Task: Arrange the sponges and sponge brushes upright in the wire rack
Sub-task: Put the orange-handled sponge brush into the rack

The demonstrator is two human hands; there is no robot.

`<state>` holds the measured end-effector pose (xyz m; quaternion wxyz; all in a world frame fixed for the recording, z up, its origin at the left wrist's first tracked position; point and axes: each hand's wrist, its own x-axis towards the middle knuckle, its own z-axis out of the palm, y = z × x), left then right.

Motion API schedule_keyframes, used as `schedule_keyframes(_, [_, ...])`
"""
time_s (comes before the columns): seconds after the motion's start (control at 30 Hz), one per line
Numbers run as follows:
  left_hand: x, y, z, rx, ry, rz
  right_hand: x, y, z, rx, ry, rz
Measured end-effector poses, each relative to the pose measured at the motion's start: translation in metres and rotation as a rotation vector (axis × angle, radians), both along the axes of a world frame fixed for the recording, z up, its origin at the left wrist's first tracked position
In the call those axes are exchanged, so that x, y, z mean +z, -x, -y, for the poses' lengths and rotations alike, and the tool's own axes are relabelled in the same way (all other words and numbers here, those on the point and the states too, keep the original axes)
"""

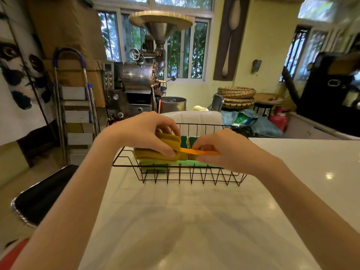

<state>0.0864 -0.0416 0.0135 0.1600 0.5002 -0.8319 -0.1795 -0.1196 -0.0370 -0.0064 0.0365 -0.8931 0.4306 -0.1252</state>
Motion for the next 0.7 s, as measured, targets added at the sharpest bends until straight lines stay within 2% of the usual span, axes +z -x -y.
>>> schedule_keyframes(0.07, [0.004, -0.001, 0.003, 0.0, 0.024, -0.088, 0.0, 0.0, 0.007, -0.012, 0.008, 0.035])
schedule_keyframes(0.17, [0.008, -0.006, 0.015, 0.053, 0.083, -0.322, 0.002, 0.005, 0.018, -0.003, -0.033, 0.158])
schedule_keyframes(0.23, [0.009, -0.004, 0.032, 0.191, 0.094, -0.548, 0.001, 0.009, 0.024, 0.006, -0.112, 0.3])
schedule_keyframes(0.3, [0.009, -0.002, 0.037, 0.247, -0.069, -0.896, -0.001, 0.009, 0.028, 0.037, -0.208, 0.484])
schedule_keyframes(0.33, [0.004, -0.003, 0.038, 0.186, -0.166, -1.062, -0.002, 0.009, 0.03, 0.059, -0.268, 0.598])
schedule_keyframes(0.4, [-0.006, -0.004, 0.037, 0.039, -0.334, -1.238, -0.003, 0.006, 0.033, 0.099, -0.398, 0.842])
schedule_keyframes(0.5, [-0.022, 0.007, 0.042, -0.047, -0.545, -1.232, -0.005, -0.001, 0.035, 0.103, -0.535, 1.155])
schedule_keyframes(0.6, [-0.033, 0.024, 0.051, -0.007, -0.726, -1.045, -0.007, -0.005, 0.036, 0.105, -0.629, 1.364])
schedule_keyframes(0.7, [-0.04, 0.036, 0.052, -0.084, -0.852, -0.917, -0.011, -0.006, 0.038, 0.14, -0.676, 1.537])
